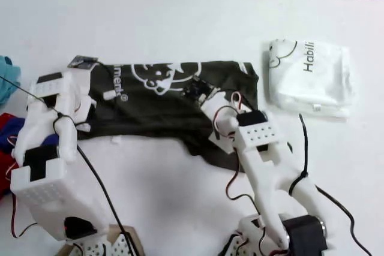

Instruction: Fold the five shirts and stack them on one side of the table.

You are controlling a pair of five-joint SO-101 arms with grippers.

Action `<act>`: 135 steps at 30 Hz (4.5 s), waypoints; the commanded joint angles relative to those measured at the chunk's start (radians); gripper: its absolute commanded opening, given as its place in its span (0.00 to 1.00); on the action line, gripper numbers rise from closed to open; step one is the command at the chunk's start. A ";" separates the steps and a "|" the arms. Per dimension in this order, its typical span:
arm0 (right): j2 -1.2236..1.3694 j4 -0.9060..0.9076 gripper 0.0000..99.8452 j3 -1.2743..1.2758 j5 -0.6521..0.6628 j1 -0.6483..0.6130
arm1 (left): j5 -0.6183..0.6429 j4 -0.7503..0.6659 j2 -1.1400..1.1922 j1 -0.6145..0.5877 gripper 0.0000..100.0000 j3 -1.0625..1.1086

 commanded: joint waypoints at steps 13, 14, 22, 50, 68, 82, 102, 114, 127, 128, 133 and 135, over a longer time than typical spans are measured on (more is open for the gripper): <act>-0.042 0.081 0.23 -0.032 0.247 0.030 | -0.006 -0.034 0.009 0.000 0.03 0.001; -0.044 0.084 0.23 -0.031 0.247 0.030 | -0.006 -0.034 0.009 0.000 0.03 0.001; -0.044 0.062 0.22 0.064 0.239 0.002 | -0.006 -0.034 0.009 0.000 0.03 0.001; 0.159 -0.090 0.04 -0.040 0.155 0.013 | -0.011 -0.034 0.009 0.002 0.03 0.001; -0.065 0.110 0.02 -0.031 0.118 -0.067 | -0.011 -0.035 0.009 0.002 0.03 0.001; -0.058 0.073 0.02 0.084 0.084 -0.140 | -0.011 -0.035 0.009 0.002 0.03 0.001; -0.185 0.153 0.24 0.172 0.075 -0.157 | -0.011 -0.035 0.009 0.002 0.03 0.001; -0.185 -0.094 0.24 0.344 0.077 -0.148 | -0.011 -0.035 0.009 0.002 0.03 0.001; -0.056 -0.127 0.24 0.273 0.084 -0.081 | -0.011 -0.034 0.009 0.002 0.03 0.001; -0.039 -0.119 0.24 0.258 0.084 -0.081 | -0.011 -0.034 0.009 0.002 0.03 0.001; 0.016 -0.097 0.22 0.207 0.084 -0.077 | -0.011 -0.034 0.009 0.002 0.03 0.001; 0.016 -0.102 0.14 0.189 0.081 -0.071 | -0.011 -0.034 0.009 0.002 0.03 0.001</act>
